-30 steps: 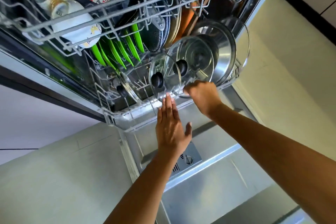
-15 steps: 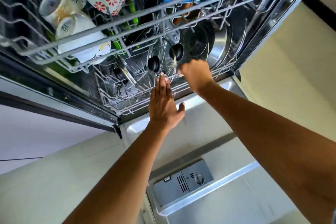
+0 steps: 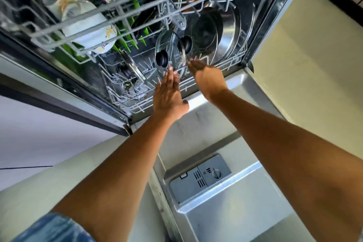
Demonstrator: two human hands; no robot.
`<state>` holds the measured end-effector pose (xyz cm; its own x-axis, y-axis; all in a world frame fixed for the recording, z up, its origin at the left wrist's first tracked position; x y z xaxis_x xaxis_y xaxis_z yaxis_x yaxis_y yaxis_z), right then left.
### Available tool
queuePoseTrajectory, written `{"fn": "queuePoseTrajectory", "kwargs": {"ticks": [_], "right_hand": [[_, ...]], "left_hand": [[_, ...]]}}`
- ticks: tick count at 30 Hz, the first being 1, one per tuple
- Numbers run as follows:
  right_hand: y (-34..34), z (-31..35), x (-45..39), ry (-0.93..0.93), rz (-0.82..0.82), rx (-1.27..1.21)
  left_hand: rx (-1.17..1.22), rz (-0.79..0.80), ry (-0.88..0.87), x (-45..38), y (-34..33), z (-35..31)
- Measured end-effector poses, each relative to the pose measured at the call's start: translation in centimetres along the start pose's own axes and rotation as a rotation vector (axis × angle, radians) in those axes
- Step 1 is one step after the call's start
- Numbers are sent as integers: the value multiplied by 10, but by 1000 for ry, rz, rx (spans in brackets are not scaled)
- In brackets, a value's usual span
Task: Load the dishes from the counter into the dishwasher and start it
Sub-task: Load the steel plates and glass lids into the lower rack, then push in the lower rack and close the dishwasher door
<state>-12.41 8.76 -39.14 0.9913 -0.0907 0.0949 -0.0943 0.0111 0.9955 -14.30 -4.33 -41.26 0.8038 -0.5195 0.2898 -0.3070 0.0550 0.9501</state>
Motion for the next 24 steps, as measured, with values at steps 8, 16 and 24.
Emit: {"fn": "queuePoseTrajectory", "kwargs": {"ticks": [8, 16, 24], "right_hand": [[-4, 14, 20, 78, 95, 57], [-22, 19, -6, 43, 117, 88], [-32, 16, -12, 61, 75, 109]], "left_hand": [[-202, -8, -83, 12, 2, 6], [-295, -100, -26, -9, -10, 13], [-264, -226, -52, -18, -27, 17]]}}
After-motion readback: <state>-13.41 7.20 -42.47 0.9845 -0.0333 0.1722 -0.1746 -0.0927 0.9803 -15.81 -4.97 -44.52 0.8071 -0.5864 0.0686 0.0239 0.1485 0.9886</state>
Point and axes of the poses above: each hand's wrist, its own x-axis away from the middle knuckle, its own y-axis out of the back of the hand, z = x × y, the point moved 1 cm from there along -x, towards the middle knuckle, and after that the axes turned 1 degree about -y, right-handed, at the moved point
